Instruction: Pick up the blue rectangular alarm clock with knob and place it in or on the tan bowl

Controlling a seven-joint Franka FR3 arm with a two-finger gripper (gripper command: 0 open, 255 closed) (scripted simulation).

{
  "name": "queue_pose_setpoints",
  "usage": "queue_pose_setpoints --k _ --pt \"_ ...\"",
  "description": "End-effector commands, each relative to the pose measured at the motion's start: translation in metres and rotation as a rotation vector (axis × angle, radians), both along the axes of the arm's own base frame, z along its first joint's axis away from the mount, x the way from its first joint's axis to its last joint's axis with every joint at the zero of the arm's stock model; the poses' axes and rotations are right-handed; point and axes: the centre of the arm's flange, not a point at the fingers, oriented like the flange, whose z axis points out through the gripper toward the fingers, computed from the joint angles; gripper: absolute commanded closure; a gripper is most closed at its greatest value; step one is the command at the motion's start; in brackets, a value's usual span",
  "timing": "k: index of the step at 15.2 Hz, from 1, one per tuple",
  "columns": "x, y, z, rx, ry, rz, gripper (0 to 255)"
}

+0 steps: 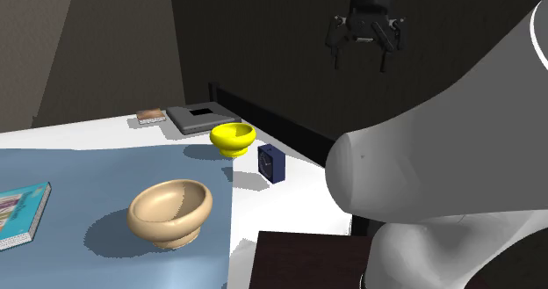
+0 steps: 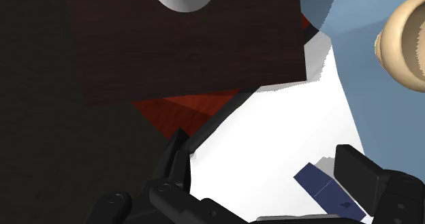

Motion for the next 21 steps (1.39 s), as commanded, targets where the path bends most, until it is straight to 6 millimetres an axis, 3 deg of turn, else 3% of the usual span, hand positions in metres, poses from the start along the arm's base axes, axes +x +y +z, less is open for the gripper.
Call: queue_pose_setpoints --k 1,21 --pt "0.0 0.0 0.0 0.0 0.0 0.0 0" --pt "0.12 0.13 -0.187 -0.016 -0.124 0.349 0"
